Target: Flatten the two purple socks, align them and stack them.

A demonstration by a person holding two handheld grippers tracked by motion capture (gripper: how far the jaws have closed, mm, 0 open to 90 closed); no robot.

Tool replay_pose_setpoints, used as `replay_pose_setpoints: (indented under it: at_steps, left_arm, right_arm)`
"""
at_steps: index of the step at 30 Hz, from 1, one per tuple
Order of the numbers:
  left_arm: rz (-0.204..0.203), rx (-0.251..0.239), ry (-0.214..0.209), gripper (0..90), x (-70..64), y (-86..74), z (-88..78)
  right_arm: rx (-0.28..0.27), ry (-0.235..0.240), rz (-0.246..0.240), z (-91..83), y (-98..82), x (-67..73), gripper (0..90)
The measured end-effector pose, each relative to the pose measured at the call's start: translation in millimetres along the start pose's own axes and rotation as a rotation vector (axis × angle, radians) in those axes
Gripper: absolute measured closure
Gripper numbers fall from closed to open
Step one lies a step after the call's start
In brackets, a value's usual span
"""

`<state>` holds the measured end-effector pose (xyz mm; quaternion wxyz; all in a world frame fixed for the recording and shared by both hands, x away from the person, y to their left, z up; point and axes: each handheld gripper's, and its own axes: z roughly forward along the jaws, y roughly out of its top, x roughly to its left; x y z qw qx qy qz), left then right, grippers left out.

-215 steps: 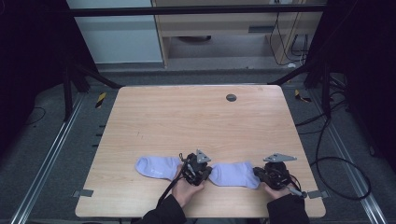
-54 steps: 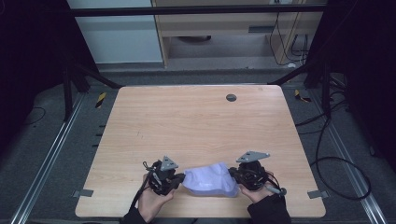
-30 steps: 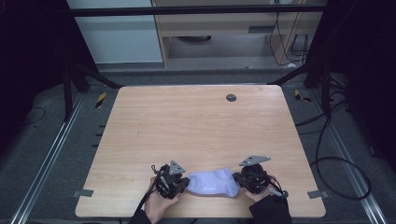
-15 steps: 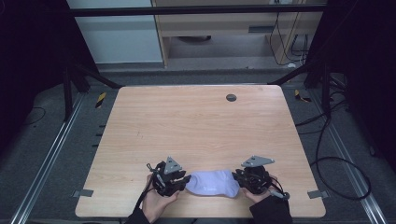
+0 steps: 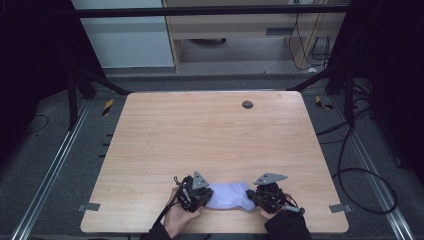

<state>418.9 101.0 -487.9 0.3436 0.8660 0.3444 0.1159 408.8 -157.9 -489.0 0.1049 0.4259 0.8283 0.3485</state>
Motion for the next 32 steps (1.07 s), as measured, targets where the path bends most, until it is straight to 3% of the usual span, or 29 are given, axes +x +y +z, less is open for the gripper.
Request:
replay_pose_setpoints:
  at_steps: [6,12,16,22,32]
  left_arm:
    - [-0.011,-0.029,0.007,78.5,2.0,0.3,-4.5]
    - [-0.042,-0.1,0.018,69.5,17.6,4.2,-23.9]
    - [-0.08,-0.141,0.058,61.8,37.6,2.5,-35.9]
    - [-0.133,-0.173,0.107,47.9,66.8,-4.8,-47.7]
    - [-0.182,-0.199,0.154,33.5,104.7,-30.8,-63.4]
  right_arm:
    - [-0.005,0.01,-0.01,0.3,1.2,2.4,89.4]
    - [-0.115,0.005,0.015,-12.0,6.4,-2.6,79.9]
    - [-0.18,-0.043,0.073,-14.3,5.0,-16.5,69.0]
    - [-0.269,-0.154,0.112,-18.2,3.3,-39.4,47.4]
    - [-0.269,-0.24,0.193,-26.0,-8.7,-73.8,31.1]
